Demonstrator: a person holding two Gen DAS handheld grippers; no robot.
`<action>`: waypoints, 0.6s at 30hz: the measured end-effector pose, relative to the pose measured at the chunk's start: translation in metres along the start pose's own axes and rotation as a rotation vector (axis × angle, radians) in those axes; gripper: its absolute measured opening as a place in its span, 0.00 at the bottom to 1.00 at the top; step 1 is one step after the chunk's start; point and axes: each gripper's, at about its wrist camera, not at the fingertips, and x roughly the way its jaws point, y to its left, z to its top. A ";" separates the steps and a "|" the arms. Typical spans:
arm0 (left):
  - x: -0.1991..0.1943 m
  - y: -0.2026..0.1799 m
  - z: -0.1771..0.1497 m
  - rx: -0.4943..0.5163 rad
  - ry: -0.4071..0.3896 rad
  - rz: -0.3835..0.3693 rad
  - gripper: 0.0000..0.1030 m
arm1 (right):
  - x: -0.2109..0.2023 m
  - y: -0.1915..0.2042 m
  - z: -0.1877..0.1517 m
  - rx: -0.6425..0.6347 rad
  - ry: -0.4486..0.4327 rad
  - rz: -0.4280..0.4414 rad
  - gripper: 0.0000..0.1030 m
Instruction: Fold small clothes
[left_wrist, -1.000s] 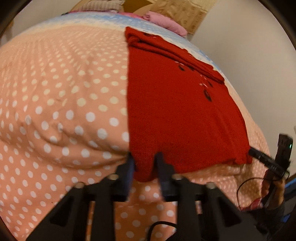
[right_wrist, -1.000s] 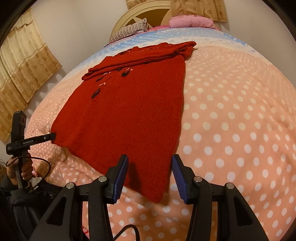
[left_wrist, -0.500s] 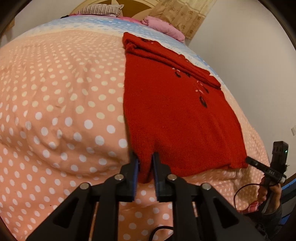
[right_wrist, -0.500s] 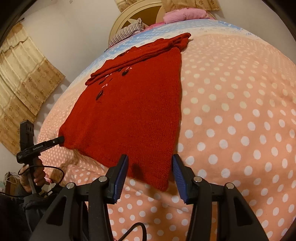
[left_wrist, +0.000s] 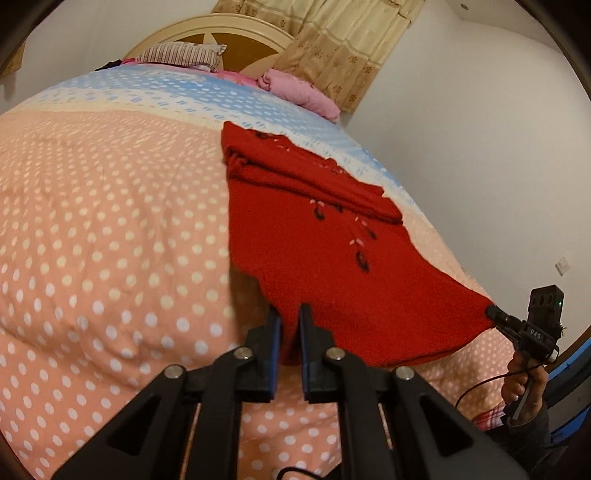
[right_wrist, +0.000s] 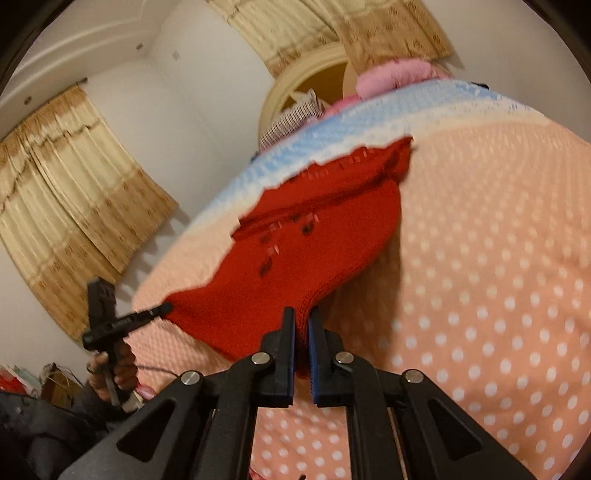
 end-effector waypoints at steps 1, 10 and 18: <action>0.000 -0.001 0.005 -0.003 -0.007 -0.009 0.09 | -0.001 0.002 0.004 -0.003 -0.011 0.000 0.05; -0.002 -0.011 0.049 -0.009 -0.073 -0.042 0.09 | -0.003 0.011 0.048 -0.010 -0.090 0.017 0.05; 0.003 -0.006 0.094 -0.026 -0.116 -0.035 0.09 | 0.003 0.016 0.097 -0.017 -0.158 0.033 0.05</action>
